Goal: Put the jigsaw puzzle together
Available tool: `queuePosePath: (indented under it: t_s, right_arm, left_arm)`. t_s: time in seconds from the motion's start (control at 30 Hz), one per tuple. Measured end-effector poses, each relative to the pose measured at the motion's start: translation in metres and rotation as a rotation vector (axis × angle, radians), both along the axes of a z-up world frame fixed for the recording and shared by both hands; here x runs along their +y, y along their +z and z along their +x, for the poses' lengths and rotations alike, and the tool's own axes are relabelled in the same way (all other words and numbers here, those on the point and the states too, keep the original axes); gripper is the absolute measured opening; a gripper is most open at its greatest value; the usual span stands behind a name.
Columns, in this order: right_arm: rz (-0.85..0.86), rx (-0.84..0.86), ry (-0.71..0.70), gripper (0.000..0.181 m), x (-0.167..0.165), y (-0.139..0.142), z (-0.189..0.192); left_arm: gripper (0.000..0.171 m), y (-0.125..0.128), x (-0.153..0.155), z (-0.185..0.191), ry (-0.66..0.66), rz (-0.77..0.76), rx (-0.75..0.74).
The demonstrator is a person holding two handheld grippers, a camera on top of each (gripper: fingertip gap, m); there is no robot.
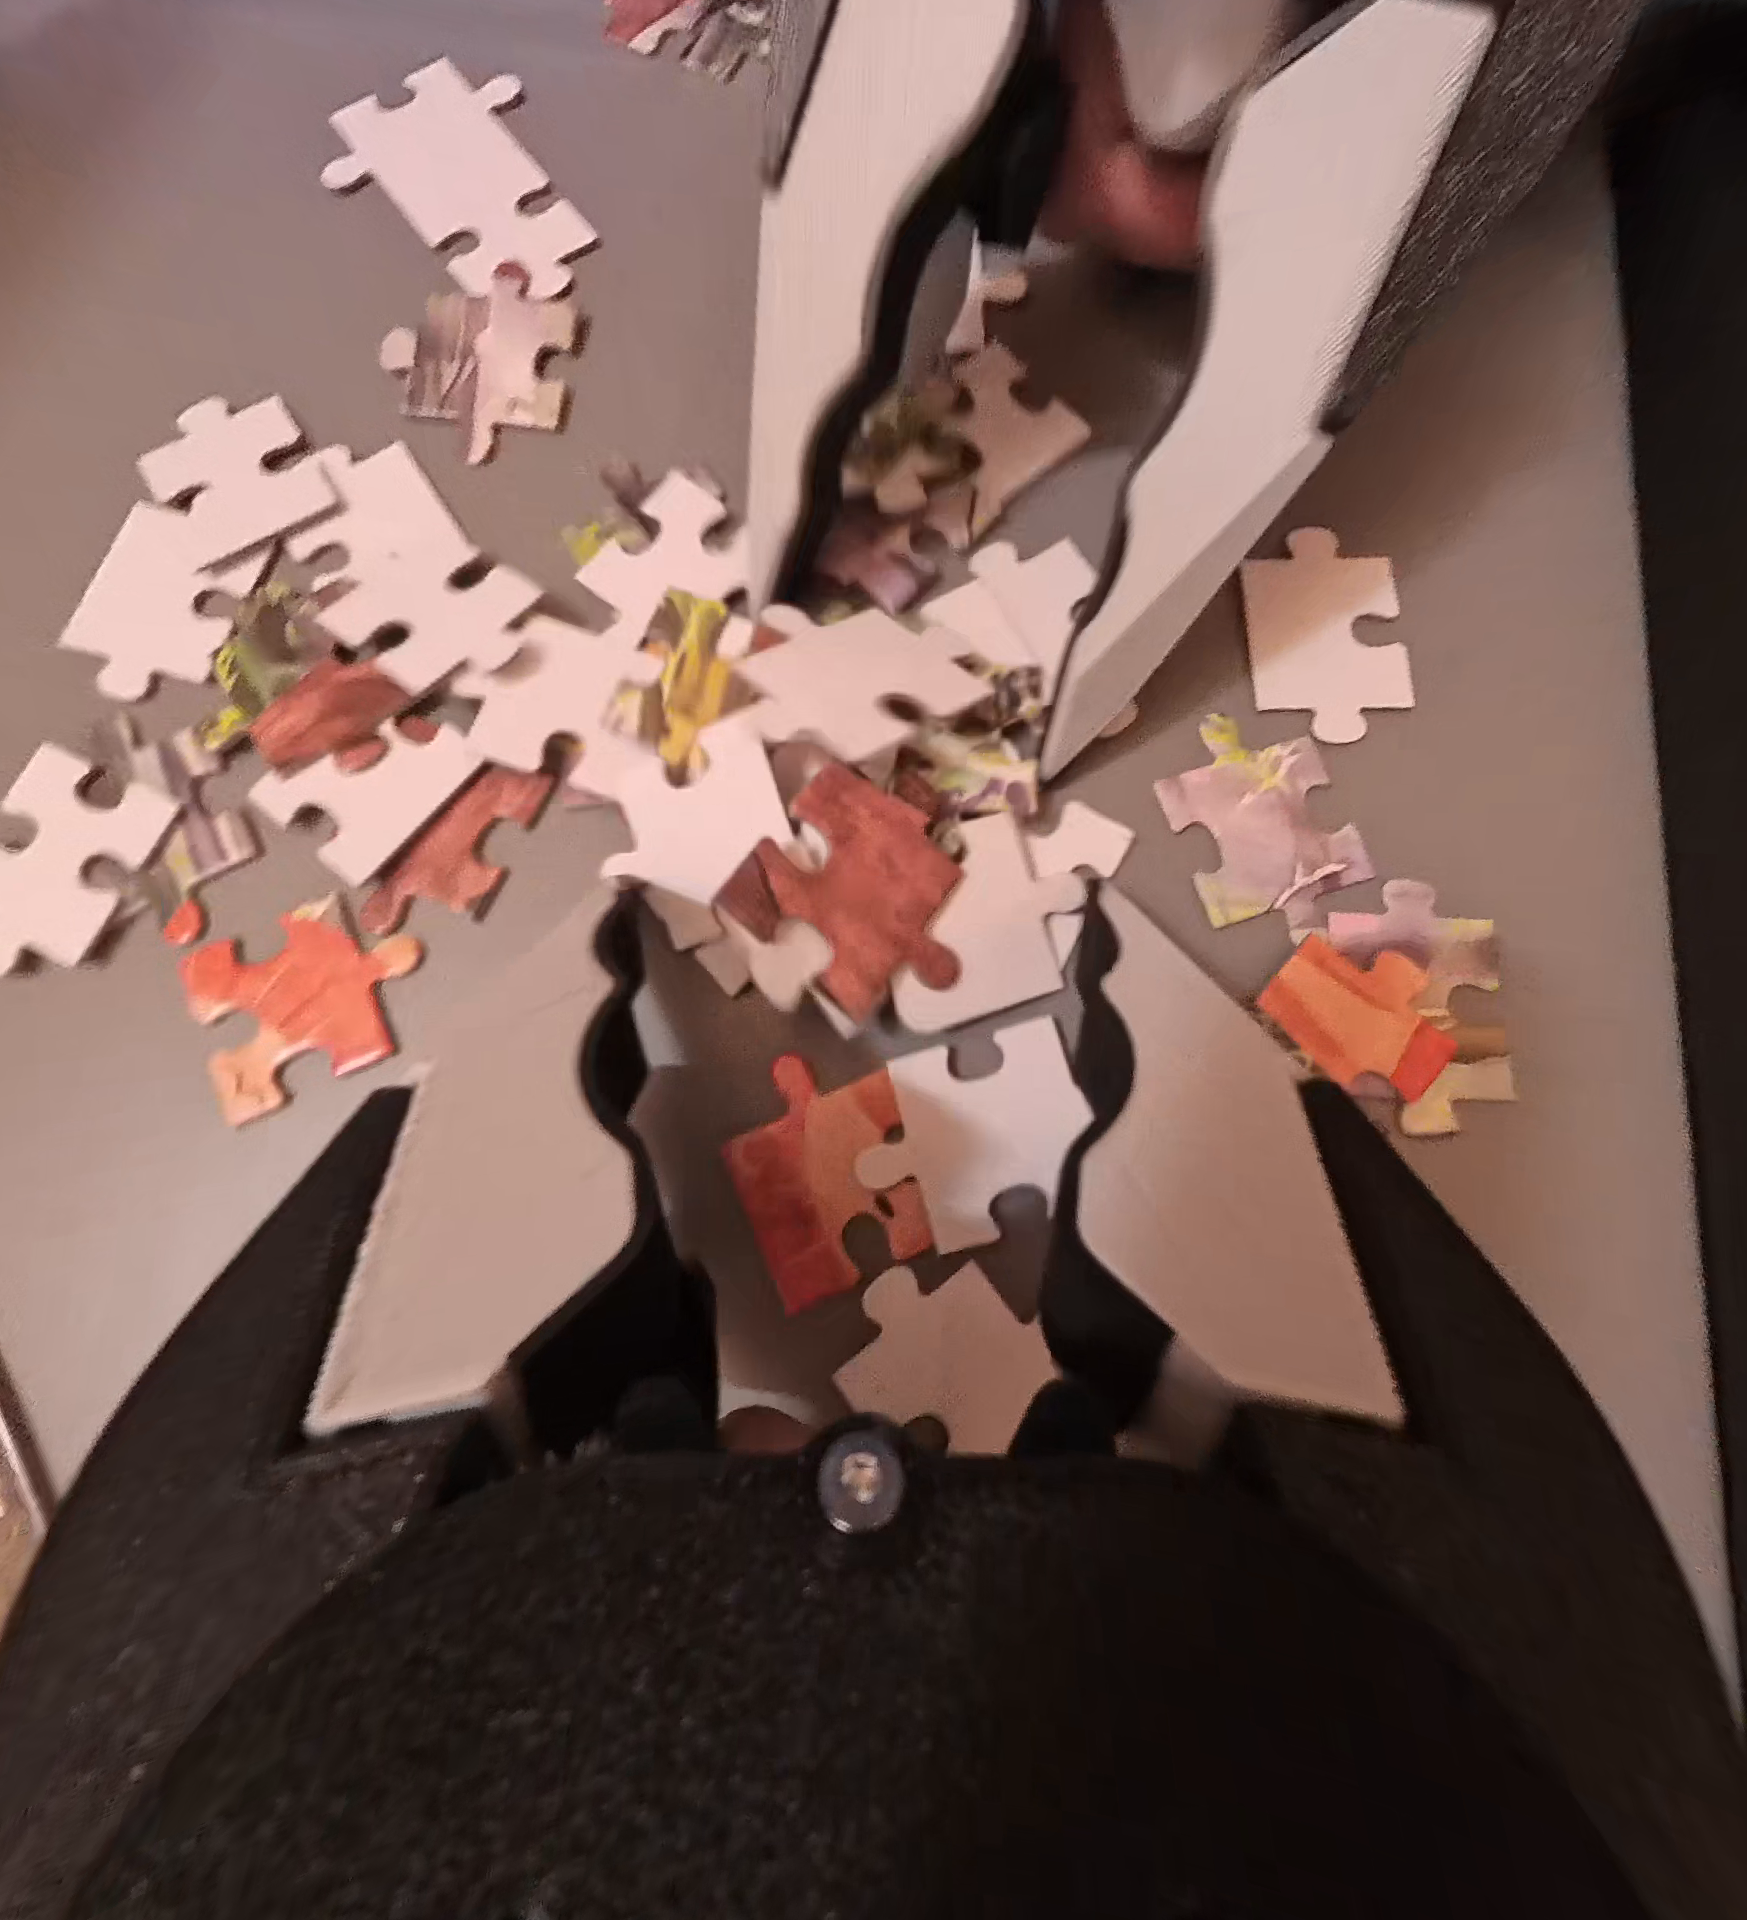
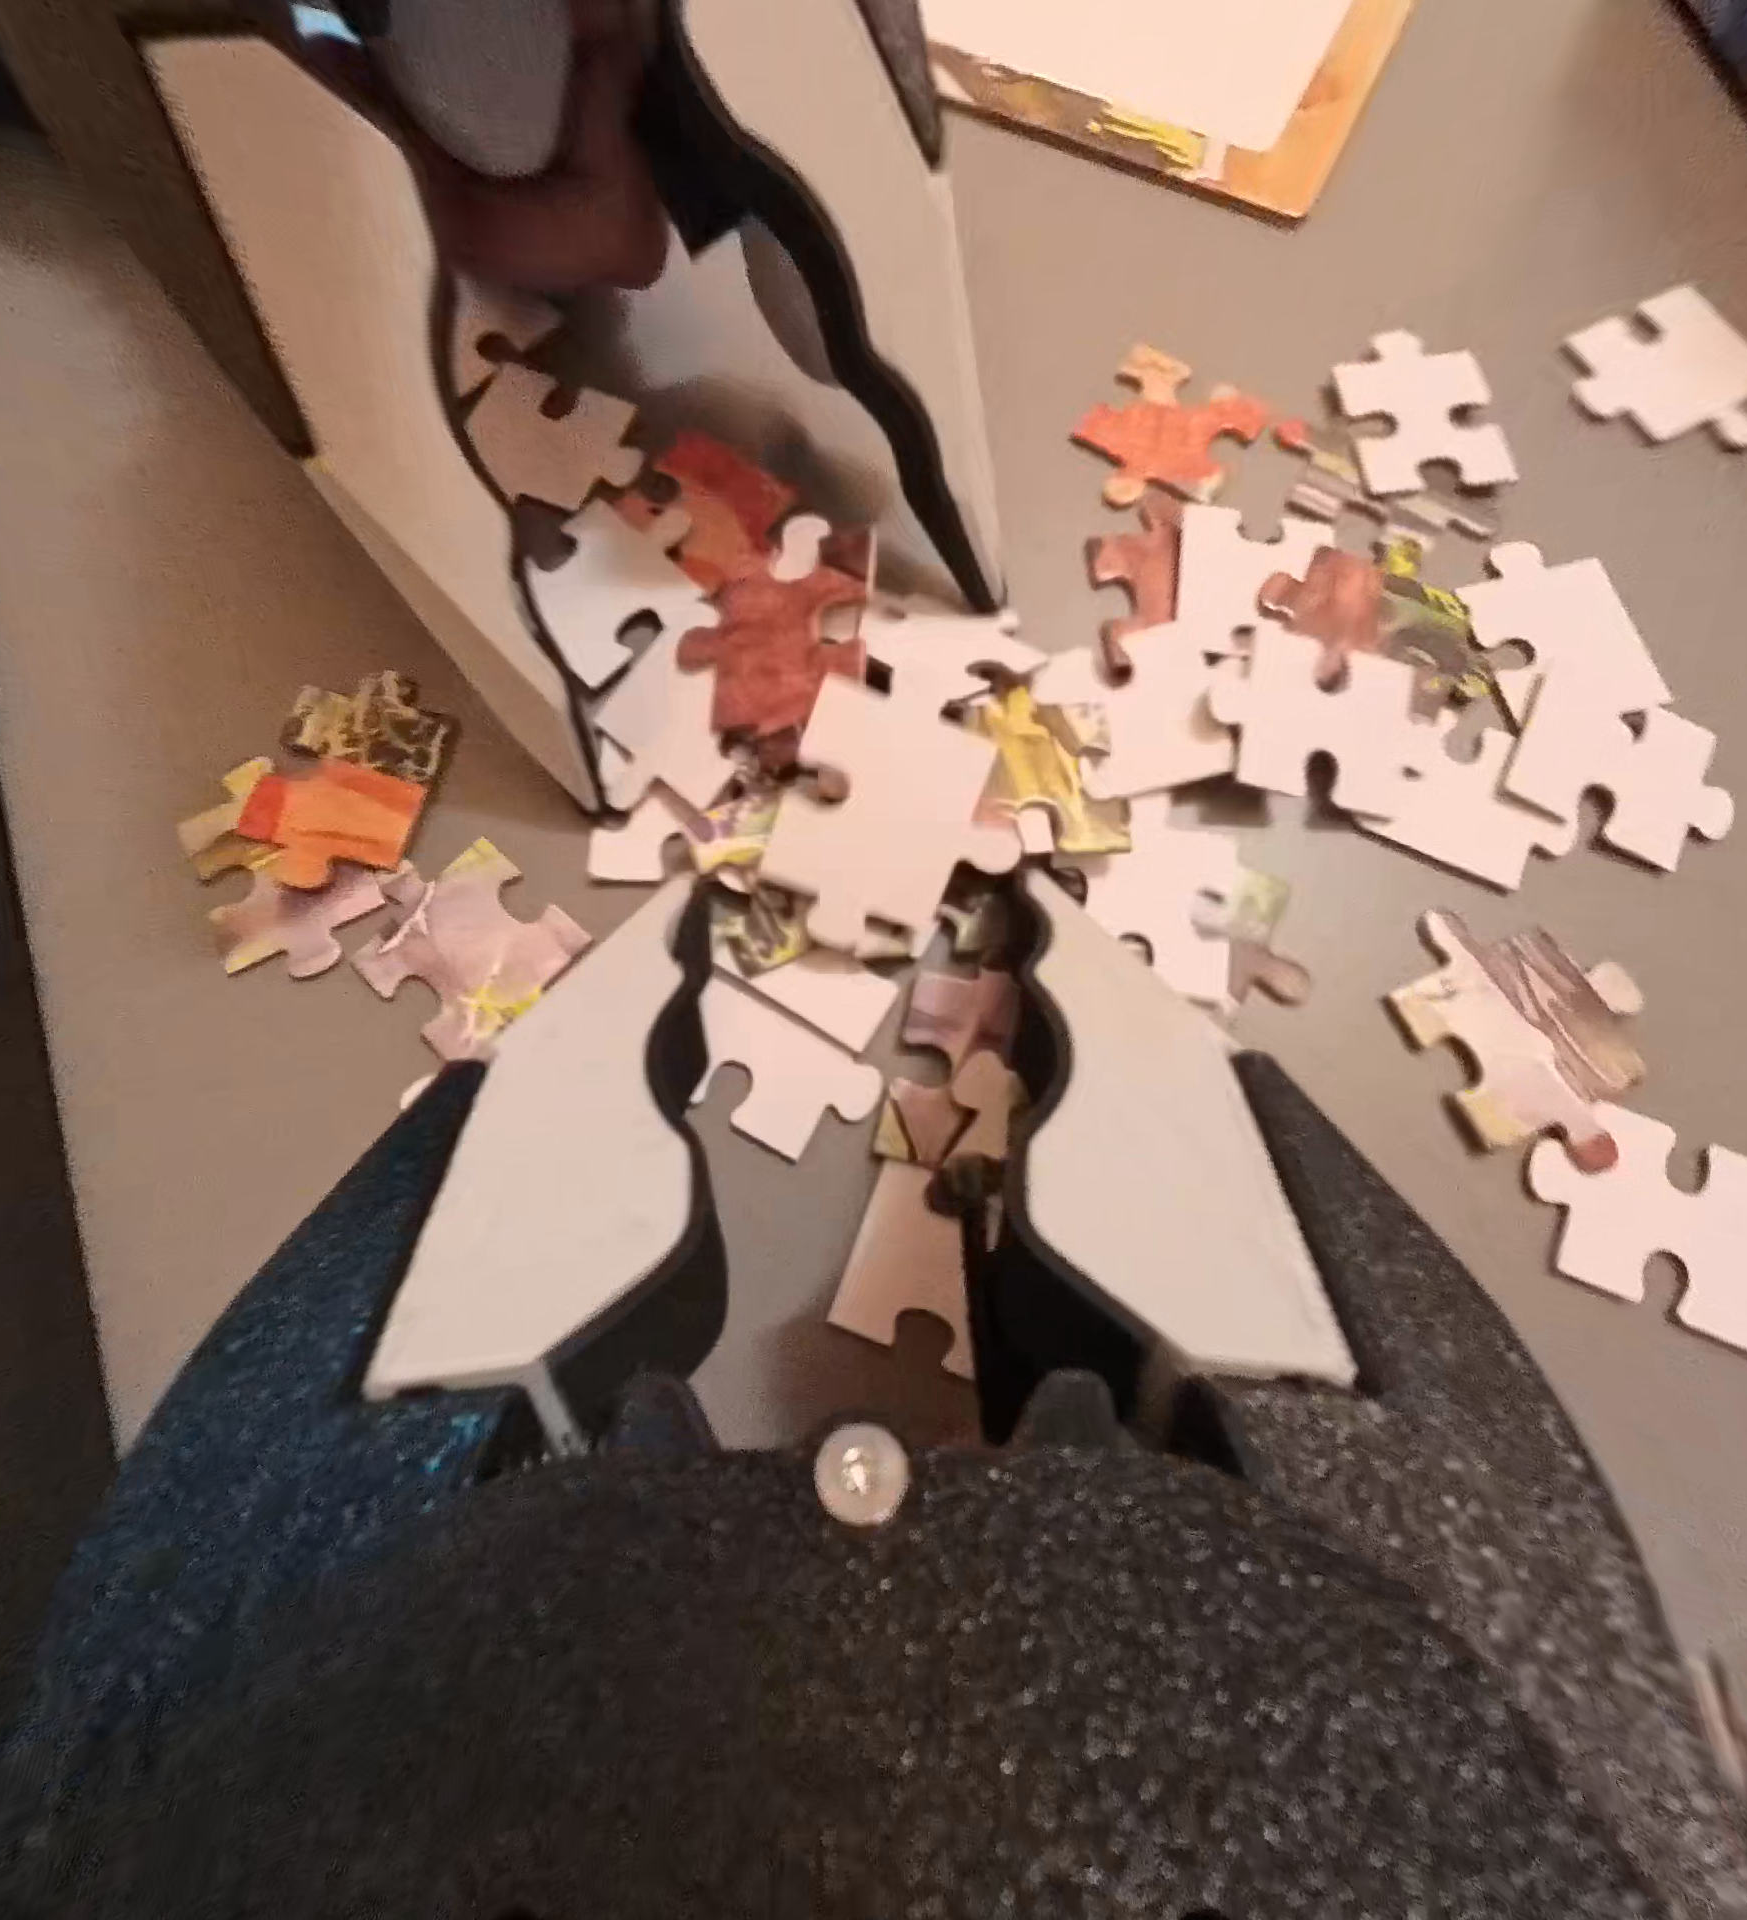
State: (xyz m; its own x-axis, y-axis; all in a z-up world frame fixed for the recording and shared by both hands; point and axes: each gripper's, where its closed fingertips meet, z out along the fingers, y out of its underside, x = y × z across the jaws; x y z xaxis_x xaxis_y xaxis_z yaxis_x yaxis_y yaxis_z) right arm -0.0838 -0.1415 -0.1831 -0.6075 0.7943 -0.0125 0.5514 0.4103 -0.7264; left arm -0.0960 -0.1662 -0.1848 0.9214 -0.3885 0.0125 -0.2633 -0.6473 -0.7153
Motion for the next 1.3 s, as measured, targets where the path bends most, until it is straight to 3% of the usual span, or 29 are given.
queuePosePath:
  t_s: [0.07,0.13,0.2,0.27,0.4,0.43,0.47,0.53,0.6,0.73,0.8,0.87,0.93,1.0,1.1,1.3]
  right_arm:
    - [0.013,0.005,0.03,0.042,-0.009,0.001,-0.001]
    - [0.023,0.015,0.052,0.032,-0.016,0.003,-0.002]
    - [0.045,0.031,0.056,0.017,-0.018,0.009,-0.003]
    - [0.056,0.08,0.052,0.006,-0.018,0.025,-0.005]
    - [0.024,0.189,-0.028,0.004,-0.004,0.073,-0.005]
    - [0.032,0.208,-0.073,0.009,0.005,0.081,-0.004]
    - [0.046,0.213,-0.129,0.029,0.017,0.086,-0.003]
    - [0.05,0.1,-0.166,0.061,0.029,0.075,0.015]
    - [0.097,0.012,-0.22,0.069,0.048,0.058,0.035]
    - [0.096,-0.134,-0.253,0.077,0.07,0.019,0.097]
    - [0.027,-0.133,-0.259,0.077,0.071,0.012,0.119]
    - [0.007,-0.126,-0.237,0.075,0.068,0.0,0.133]
    - [0.068,-0.011,-0.218,0.062,0.068,0.002,0.126]
    - [0.097,0.048,-0.242,0.071,0.072,0.004,0.111]
    - [0.056,0.027,-0.241,0.082,0.073,0.001,0.086]
    - [0.004,-0.013,-0.153,0.078,0.062,-0.001,0.021]
  left_arm:
    - [0.066,0.002,0.003,0.008,-0.029,0.008,-0.002]
    - [0.06,0.004,0.005,0.011,-0.044,0.029,0.017]
    - [0.022,0.012,0.006,0.017,-0.073,0.071,0.022]
    - [0.007,0.029,0.008,0.017,-0.067,0.128,0.01]
    - [0.003,0.079,0.013,0.001,0.014,0.275,-0.077]
    - [0.011,0.087,0.013,-0.004,0.044,0.293,-0.117]
    - [0.03,0.088,0.012,-0.008,0.061,0.282,-0.157]
    - [0.065,0.071,0.001,-0.013,0.055,0.172,-0.191]
    - [0.071,0.051,-0.017,-0.028,0.079,0.094,-0.145]
    - [0.089,0.019,-0.086,-0.04,0.032,-0.046,-0.088]
    - [0.09,0.005,-0.116,-0.046,0.032,-0.072,-0.082]
    - [0.081,0.005,-0.125,-0.048,0.058,-0.007,-0.116]
    - [0.07,0.005,-0.124,-0.05,0.084,-0.002,-0.109]
    - [0.069,0.002,-0.114,-0.053,0.097,0.001,-0.053]
    - [0.086,0.001,-0.088,-0.053,0.113,-0.006,-0.03]
    - [0.089,0.001,-0.026,-0.052,0.132,0.001,-0.013]
